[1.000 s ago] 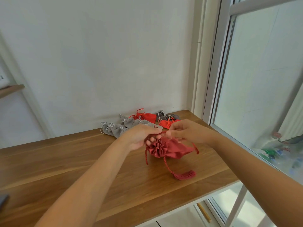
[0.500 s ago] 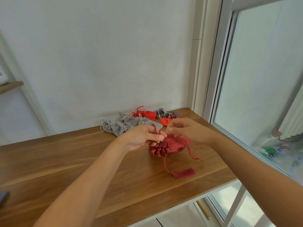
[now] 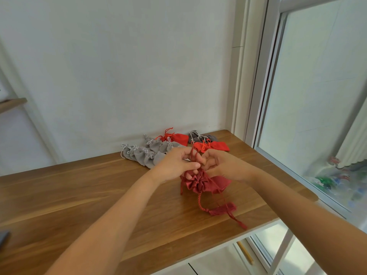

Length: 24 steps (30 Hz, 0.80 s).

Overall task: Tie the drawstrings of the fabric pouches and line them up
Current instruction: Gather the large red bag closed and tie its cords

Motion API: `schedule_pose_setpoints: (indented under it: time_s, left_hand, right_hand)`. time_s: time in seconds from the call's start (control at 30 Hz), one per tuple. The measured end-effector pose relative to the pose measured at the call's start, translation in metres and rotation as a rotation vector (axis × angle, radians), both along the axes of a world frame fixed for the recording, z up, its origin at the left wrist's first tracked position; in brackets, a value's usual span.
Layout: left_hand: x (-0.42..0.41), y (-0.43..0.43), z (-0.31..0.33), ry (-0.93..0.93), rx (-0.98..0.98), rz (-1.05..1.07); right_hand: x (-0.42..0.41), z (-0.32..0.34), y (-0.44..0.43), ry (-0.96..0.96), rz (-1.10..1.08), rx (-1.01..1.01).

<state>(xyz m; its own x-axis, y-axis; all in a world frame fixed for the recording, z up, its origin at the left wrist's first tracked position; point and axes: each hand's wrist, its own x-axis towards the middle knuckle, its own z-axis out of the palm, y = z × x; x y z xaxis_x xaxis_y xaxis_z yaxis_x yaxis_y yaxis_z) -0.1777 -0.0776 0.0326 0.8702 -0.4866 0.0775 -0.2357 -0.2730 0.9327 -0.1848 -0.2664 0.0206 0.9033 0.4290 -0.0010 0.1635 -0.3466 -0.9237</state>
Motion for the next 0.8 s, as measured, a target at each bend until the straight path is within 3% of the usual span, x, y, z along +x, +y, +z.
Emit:
schedule_pose_setpoints:
  time_s: [0.17, 0.27, 0.4, 0.53, 0.8]
  left_hand:
    - [-0.002, 0.000, -0.004, -0.213, 0.187, 0.081]
    - [-0.003, -0.002, -0.009, -0.375, 0.227, 0.164]
    - [-0.006, -0.003, -0.013, -0.382, 0.095, 0.288]
    - [-0.010, -0.005, -0.013, -0.397, 0.061, 0.299]
    - [-0.014, -0.009, -0.010, -0.247, -0.084, 0.239]
  right_hand:
    - [-0.004, -0.001, 0.002, -0.009, 0.008, 0.063]
    - [-0.003, -0.002, 0.006, 0.073, -0.039, 0.203]
    - [-0.004, -0.006, 0.005, 0.226, -0.094, 0.286]
    - [-0.007, -0.002, 0.005, 0.262, -0.087, 0.479]
    - [-0.011, 0.009, 0.000, 0.148, -0.134, 0.384]
